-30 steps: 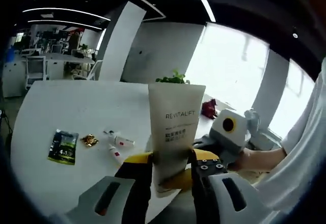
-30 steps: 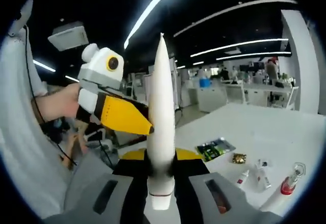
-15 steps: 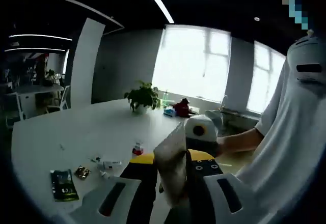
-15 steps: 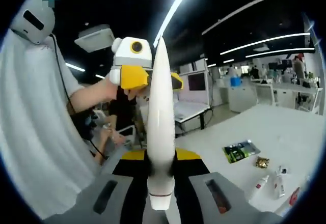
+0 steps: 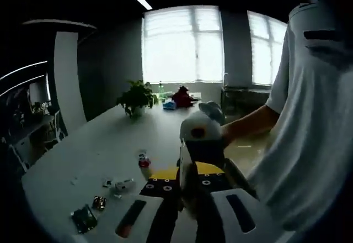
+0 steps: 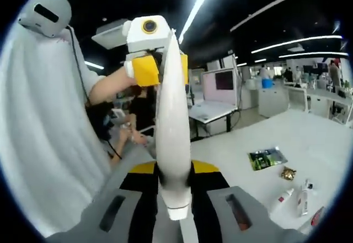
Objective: Arrange the skincare products in the storage area until every visible bottle or jar stands upright without overlapping.
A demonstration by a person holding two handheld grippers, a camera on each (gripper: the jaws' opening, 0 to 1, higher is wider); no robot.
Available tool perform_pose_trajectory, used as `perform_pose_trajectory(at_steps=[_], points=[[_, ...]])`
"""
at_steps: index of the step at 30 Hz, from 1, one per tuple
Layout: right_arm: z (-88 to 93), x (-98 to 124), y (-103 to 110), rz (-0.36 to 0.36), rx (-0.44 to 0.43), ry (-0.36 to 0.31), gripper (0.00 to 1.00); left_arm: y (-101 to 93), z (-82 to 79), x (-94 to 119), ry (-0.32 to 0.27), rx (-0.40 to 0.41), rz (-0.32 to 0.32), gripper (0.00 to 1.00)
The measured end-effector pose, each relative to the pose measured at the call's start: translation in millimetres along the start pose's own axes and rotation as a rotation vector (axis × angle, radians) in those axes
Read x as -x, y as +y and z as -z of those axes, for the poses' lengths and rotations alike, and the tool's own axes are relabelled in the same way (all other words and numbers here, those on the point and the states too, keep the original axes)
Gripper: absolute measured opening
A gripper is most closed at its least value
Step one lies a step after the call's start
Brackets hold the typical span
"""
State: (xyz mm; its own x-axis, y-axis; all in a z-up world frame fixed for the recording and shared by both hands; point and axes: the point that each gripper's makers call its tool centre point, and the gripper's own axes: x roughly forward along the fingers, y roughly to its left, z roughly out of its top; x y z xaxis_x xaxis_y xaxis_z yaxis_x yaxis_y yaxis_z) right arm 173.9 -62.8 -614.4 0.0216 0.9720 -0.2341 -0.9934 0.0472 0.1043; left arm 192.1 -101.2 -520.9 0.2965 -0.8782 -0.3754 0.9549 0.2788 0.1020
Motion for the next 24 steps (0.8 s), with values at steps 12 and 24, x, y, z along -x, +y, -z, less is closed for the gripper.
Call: perform_pose_trajectory(at_steps=[12,24], points=[[53.9,30.4,-28.5,0.083,0.020,0.201,0.21,-3.0,21.5,-58.2,0.014,-0.035,0.099,0.12],[131.2,33.8,-68.4,0.095,0.010,0.381,0.21,8.6,84.4,-116.3,0.132,-0.036,0.151,0.12]])
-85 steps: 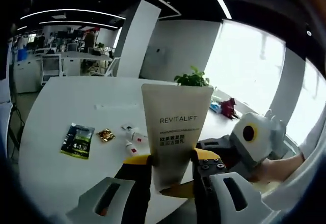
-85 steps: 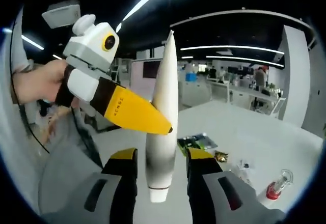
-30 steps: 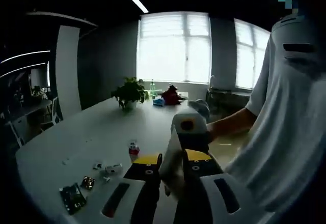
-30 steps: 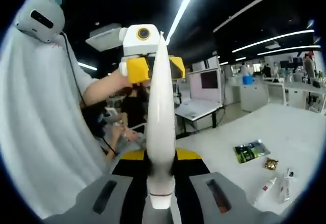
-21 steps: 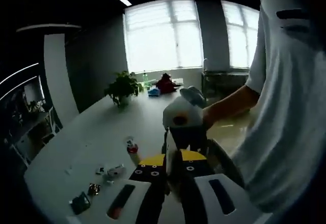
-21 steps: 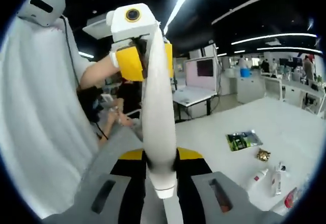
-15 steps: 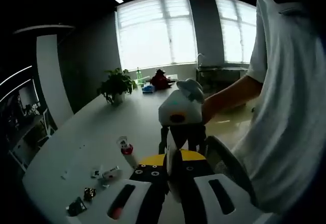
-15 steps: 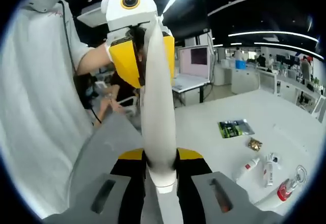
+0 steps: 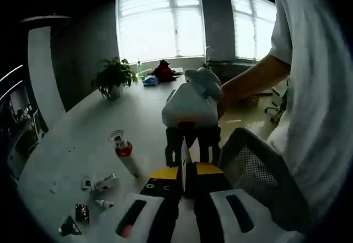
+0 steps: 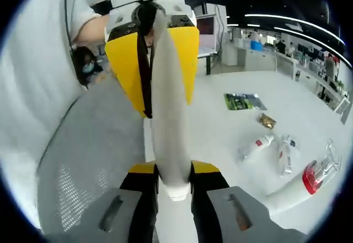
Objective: Arrange the skincare products in the storage area until every visible bottle or jar stands upright without overlapping.
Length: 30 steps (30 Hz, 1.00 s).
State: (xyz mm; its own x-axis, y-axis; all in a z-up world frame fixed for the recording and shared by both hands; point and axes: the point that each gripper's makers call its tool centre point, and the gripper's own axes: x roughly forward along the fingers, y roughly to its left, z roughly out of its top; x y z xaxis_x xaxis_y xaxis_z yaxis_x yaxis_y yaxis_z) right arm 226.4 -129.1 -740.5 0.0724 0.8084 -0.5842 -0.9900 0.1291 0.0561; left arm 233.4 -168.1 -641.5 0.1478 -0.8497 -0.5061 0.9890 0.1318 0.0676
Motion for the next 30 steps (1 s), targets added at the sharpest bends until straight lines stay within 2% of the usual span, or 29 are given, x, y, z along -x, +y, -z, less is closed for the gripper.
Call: perform_pose_trajectory(at_steps=[4,6,7,8,13,17,18,21,23,25,27,30], points=[[22.1,-7.7,-22.2,0.027,0.005,0.058,0.21,17.7,20.0,-10.4,0.058,-0.023,-0.017,0.12],[29.0,-9.7,-29.6,0.032,-0.002,0.066,0.22,24.2,25.6,-14.6,0.072,-0.023,-0.022,0.11],[24.0,-9.5,-30.8,0.024,-0.029,0.022,0.22,28.5,21.0,-15.2,0.042,-0.022,-0.027,0.12],[26.4,-7.0,-35.8,0.035,-0.035,0.016,0.22,33.9,21.4,-14.7,0.046,0.001,-0.027,0.11],[26.3,-6.1,-52.8,0.057,-0.034,0.001,0.22,48.0,18.9,-19.5,0.043,-0.014,-0.039,0.11],[24.9,-7.6,-60.9,0.081,-0.021,-0.004,0.23,50.9,16.5,-24.0,0.047,-0.060,-0.052,0.11],[24.4,-7.7,-62.1,0.088,-0.021,-0.007,0.23,53.4,15.9,-24.6,0.055,-0.093,-0.067,0.11],[23.5,-6.9,-69.3,0.141,-0.051,-0.028,0.24,57.3,14.4,-26.6,0.067,-0.166,-0.105,0.12],[25.3,-3.9,-73.3,0.181,-0.093,-0.048,0.25,58.2,14.5,-27.1,0.068,-0.180,-0.117,0.12],[31.4,-0.8,-73.0,0.207,-0.100,-0.031,0.25,60.0,14.2,-27.0,0.065,-0.191,-0.127,0.12],[42.3,3.9,-74.2,0.244,-0.126,0.015,0.24,61.3,13.8,-27.3,0.056,-0.194,-0.130,0.12],[49.4,11.6,-72.5,0.302,-0.179,0.003,0.26,69.0,12.0,-30.5,0.046,-0.200,-0.135,0.12]])
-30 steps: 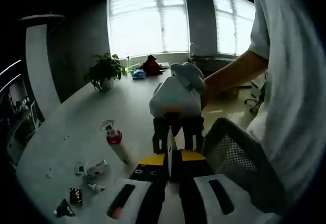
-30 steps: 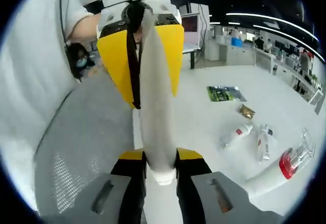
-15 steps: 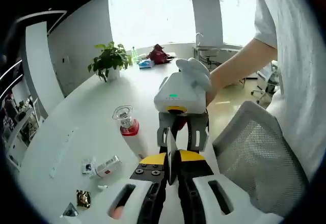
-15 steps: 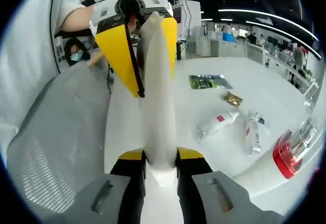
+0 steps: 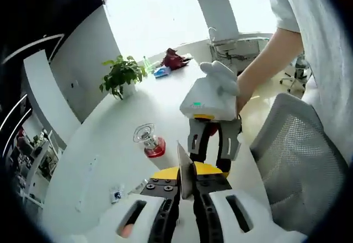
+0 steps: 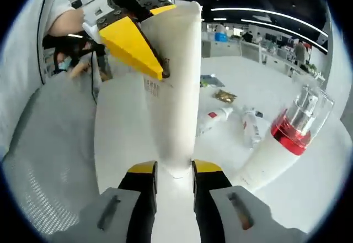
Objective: Arrange the skincare products in the storage area until every visible bottle or jar stands upright without overlapping.
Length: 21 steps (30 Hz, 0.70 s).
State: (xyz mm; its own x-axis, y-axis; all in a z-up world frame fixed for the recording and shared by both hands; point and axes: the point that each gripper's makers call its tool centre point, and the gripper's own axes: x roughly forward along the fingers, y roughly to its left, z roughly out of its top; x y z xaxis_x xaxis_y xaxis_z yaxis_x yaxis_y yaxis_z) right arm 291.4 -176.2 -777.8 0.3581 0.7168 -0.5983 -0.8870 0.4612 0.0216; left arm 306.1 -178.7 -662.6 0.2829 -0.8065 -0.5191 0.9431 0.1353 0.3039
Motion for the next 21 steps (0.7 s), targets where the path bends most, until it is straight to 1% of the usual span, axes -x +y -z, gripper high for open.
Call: perform_pose_trajectory(at_steps=[2,3,5,7,12,18,21], points=[[5.4,2.5,-0.1,0.019,-0.005,0.009,0.27,2.6,0.1,-1.7,-0.009,-0.002,-0.007,0.12],[8.7,3.0,0.2,0.024,-0.013,0.017,0.27,9.4,1.9,-6.7,-0.012,-0.002,-0.011,0.12],[15.1,4.2,0.6,0.039,-0.027,0.024,0.27,15.9,1.1,-10.3,-0.017,-0.003,-0.018,0.12],[17.2,6.5,1.9,0.046,-0.069,0.009,0.27,21.8,0.7,-13.6,-0.021,-0.005,-0.021,0.12],[23.6,9.8,1.6,0.070,-0.112,-0.004,0.28,36.3,0.6,-21.6,-0.022,-0.025,-0.030,0.12],[31.2,10.9,2.0,0.076,-0.138,-0.004,0.30,52.2,2.0,-29.1,-0.018,-0.038,-0.045,0.12],[32.9,11.4,0.9,0.085,-0.156,-0.006,0.33,58.1,1.6,-32.6,-0.018,-0.043,-0.049,0.12]])
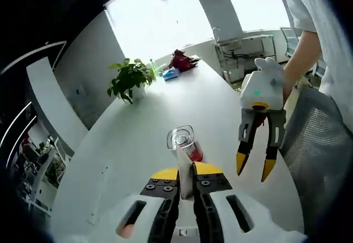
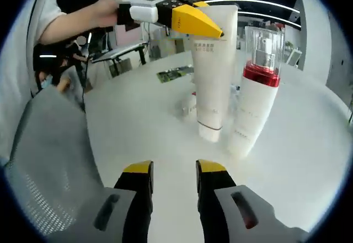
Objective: Arrange the skincare products in the storage area until every visible bottle or jar stands upright without overlapping.
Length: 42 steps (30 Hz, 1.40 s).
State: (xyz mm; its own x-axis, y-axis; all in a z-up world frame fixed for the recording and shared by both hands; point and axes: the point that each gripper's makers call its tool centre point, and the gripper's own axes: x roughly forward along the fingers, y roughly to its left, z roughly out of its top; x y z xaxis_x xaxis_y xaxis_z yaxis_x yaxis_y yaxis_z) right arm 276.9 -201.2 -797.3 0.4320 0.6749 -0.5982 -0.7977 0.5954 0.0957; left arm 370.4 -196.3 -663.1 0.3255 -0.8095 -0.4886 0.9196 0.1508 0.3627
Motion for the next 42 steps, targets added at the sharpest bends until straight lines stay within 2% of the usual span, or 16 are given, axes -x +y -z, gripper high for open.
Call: perform_pose_trajectory(at_steps=[17,24,30,35,42], points=[[4.5,2.0,3.1,0.004,-0.025,0.004,0.40,5.7,-1.9,-6.1,-0.019,-0.021,0.006,0.14],[4.8,4.3,1.8,0.017,-0.039,0.008,0.47,7.6,1.9,-6.9,-0.010,0.019,-0.001,0.16],[4.1,7.2,1.1,0.029,-0.050,0.008,0.53,3.0,7.7,-4.9,0.010,0.060,0.005,0.27],[-1.5,11.6,3.7,0.041,-0.048,0.007,0.55,0.6,11.6,4.0,0.002,0.145,-0.011,0.36],[-9.4,17.3,9.5,0.053,-0.037,0.006,0.59,-5.8,29.0,21.2,0.028,0.304,-0.044,0.44]])
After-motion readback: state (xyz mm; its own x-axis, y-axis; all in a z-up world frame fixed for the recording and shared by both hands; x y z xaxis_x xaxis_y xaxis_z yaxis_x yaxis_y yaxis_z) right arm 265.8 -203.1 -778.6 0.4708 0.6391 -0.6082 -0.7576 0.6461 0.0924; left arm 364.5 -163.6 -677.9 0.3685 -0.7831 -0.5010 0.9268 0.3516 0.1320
